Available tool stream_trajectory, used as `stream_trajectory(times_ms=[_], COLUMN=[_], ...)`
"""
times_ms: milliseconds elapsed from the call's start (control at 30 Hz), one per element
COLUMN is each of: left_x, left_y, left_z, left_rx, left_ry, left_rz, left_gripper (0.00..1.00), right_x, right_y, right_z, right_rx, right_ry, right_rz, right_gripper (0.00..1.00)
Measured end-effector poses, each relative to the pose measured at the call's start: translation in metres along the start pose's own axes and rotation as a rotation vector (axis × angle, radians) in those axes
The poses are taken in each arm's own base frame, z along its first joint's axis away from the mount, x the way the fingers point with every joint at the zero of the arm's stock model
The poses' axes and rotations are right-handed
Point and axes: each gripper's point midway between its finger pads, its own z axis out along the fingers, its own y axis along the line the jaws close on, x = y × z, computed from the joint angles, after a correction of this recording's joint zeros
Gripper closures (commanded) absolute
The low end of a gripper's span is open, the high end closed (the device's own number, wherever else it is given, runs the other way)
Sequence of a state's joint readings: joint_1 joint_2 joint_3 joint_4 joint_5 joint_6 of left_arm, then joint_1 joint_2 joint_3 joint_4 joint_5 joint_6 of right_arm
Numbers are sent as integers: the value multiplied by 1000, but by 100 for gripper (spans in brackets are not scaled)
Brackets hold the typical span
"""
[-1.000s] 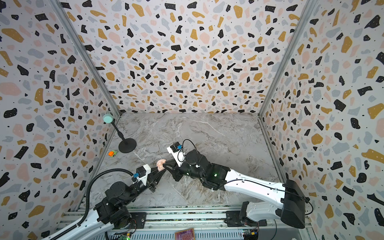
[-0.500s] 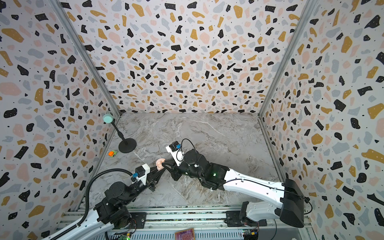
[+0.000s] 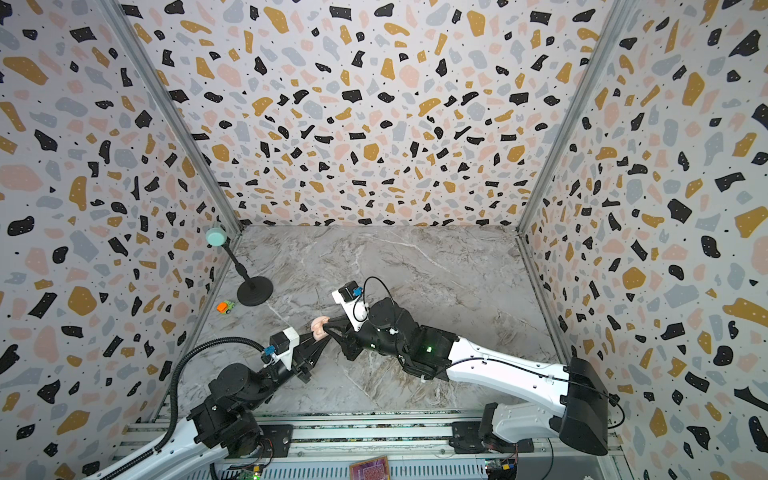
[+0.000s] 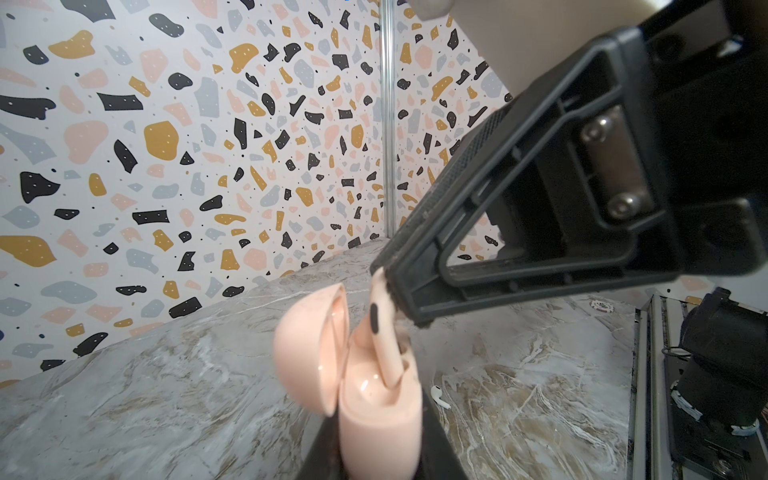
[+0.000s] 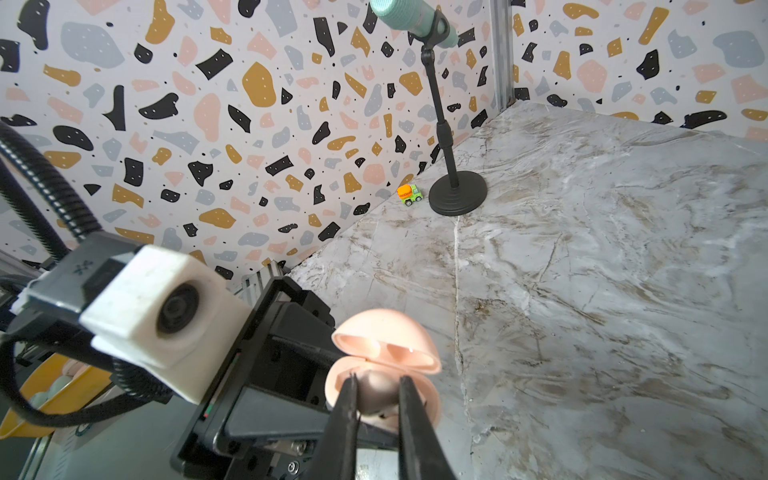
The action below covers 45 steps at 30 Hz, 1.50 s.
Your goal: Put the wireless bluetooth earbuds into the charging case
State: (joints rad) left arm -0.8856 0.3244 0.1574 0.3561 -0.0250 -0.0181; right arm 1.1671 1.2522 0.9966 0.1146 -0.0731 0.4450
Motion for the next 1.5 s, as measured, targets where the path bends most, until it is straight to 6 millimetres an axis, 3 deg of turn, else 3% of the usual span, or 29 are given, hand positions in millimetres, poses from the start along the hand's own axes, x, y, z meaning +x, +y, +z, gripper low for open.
stream_trajectory(times_ms=[233, 567, 967, 1233, 1500], left_x=[-1, 0, 2, -4, 0], left_y=[-1, 0, -12, -11, -11], left_z=[0, 0, -3, -9, -10], left_rx=[3, 2, 65, 51, 51], left_ry=[-3, -2, -14, -58, -62], left_rz=[0, 0, 83, 158, 207], left_gripper=[100, 100, 100, 100, 100], right_x=[-3, 5, -9, -20, -4], right_y=[14, 10, 5, 16, 24], right_z=[1, 1, -10, -29, -30], right_rx=[-50, -33, 13, -38, -81], right_ry=[-27, -17, -68, -105, -69], right_rz=[10, 13, -10, -28, -44], right_gripper=[85, 85, 85, 86, 86])
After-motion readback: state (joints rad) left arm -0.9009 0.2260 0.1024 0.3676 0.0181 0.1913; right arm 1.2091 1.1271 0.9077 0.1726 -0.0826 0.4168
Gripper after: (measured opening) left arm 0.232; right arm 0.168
